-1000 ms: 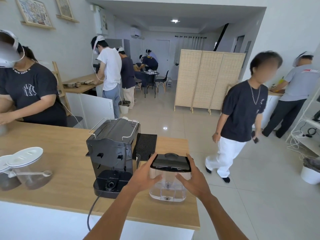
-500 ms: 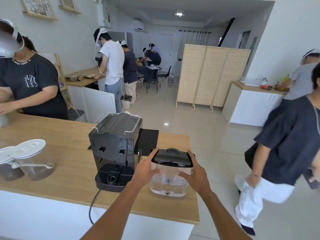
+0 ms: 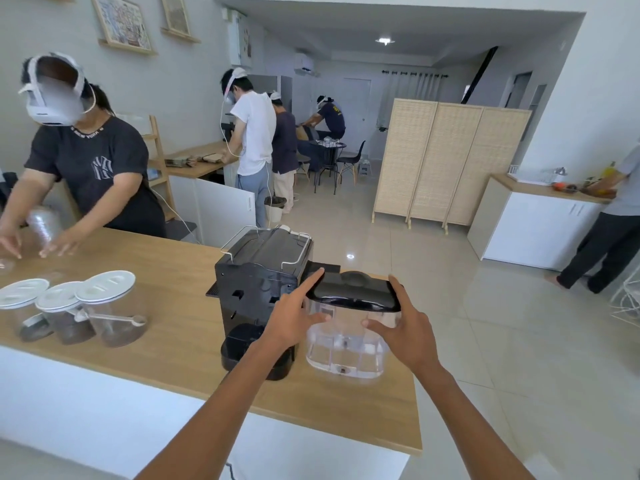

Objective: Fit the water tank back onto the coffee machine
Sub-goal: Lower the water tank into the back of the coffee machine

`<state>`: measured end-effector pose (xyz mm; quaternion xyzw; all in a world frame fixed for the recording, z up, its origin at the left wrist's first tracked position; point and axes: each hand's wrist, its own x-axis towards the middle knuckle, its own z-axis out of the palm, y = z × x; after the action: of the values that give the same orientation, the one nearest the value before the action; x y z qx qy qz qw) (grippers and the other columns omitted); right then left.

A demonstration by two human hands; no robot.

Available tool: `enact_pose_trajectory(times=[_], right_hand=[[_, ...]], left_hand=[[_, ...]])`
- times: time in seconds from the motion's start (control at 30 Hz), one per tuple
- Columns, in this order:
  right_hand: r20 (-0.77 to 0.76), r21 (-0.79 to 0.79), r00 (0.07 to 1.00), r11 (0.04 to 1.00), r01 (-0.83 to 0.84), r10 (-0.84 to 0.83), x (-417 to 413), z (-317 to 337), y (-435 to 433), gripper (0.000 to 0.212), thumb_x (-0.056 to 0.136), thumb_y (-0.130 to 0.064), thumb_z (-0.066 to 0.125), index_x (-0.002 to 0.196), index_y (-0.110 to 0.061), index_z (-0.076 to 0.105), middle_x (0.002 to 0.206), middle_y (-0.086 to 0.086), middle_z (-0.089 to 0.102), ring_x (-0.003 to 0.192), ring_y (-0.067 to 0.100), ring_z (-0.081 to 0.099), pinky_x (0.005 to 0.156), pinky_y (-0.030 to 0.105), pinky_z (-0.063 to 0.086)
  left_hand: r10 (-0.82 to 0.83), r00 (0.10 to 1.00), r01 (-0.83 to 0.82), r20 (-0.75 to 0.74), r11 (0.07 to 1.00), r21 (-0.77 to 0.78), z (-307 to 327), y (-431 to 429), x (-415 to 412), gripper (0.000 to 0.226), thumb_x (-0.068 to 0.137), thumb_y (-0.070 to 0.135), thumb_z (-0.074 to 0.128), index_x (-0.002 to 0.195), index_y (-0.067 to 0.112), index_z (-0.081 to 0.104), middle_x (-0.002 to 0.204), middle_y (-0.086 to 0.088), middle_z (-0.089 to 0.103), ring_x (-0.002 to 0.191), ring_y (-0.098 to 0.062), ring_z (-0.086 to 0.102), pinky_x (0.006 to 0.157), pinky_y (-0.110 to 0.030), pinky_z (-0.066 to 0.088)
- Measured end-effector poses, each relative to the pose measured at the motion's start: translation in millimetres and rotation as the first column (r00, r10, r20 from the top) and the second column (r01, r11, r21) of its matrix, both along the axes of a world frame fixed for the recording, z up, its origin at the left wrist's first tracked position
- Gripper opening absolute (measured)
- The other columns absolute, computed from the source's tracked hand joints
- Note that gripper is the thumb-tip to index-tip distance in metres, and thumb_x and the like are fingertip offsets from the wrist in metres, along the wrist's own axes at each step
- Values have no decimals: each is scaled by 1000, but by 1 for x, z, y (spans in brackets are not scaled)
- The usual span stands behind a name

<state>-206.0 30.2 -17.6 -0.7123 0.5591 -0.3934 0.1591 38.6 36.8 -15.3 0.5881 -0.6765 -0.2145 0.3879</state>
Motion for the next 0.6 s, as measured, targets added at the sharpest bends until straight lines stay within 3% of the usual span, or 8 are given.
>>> enact_pose_trajectory(times=[0.1, 0.27, 0.37, 0.4, 0.5, 0.6], right_hand=[[23, -5, 999, 1000, -26, 26, 16, 15, 5, 102, 73, -50, 84, 157, -36, 27, 109, -11, 64, 59, 2, 43, 65, 22, 44], [55, -18, 995, 997, -79, 80, 53, 30, 11, 106, 69, -51, 86, 157, -34, 29, 116, -15, 64, 57, -4, 44, 65, 19, 43], [54, -13, 995, 996, -86, 86, 82, 36, 10, 106, 69, -48, 87, 157, -35, 29, 115, -14, 65, 58, -4, 46, 70, 23, 44], [60, -9, 994, 996, -87, 88, 93, 37, 9, 106, 70, -48, 88, 157, -36, 29, 115, -15, 65, 60, -4, 46, 70, 22, 44], [87, -4, 991, 995, -103, 103, 125, 38, 8, 106, 70, -49, 87, 157, -36, 29, 118, -20, 62, 72, 1, 53, 73, 19, 44], [121, -19, 988, 995, -96, 98, 154, 34, 5, 105, 70, -46, 88, 156, -36, 30, 115, -25, 61, 79, 3, 59, 69, 10, 43]], left_hand=[[11, 1000, -11, 3, 999, -31, 13, 9, 19, 94, 81, 31, 82, 156, 42, 26, 76, -3, 51, 56, -16, 42, 62, -25, 50], [19, 1000, -19, -1, 996, -84, 24, 22, 57, 96, 77, 33, 84, 155, 41, 29, 101, 10, 63, 55, -9, 33, 62, -27, 50], [50, 999, -51, -10, 996, -76, 28, 25, 86, 96, 76, 37, 84, 154, 47, 28, 107, 8, 60, 79, -13, 40, 81, -37, 57], [55, 998, -56, -13, 996, -75, 29, 25, 97, 97, 76, 38, 84, 154, 48, 27, 112, 8, 61, 84, -14, 41, 83, -38, 56], [44, 999, -45, -16, 996, -71, 32, 22, 128, 98, 75, 36, 84, 154, 47, 27, 98, 4, 50, 84, -16, 40, 77, -37, 54], [26, 999, -28, -31, 997, -77, 34, 17, 155, 97, 75, 31, 85, 154, 45, 30, 131, 7, 63, 85, -16, 46, 84, -43, 59]])
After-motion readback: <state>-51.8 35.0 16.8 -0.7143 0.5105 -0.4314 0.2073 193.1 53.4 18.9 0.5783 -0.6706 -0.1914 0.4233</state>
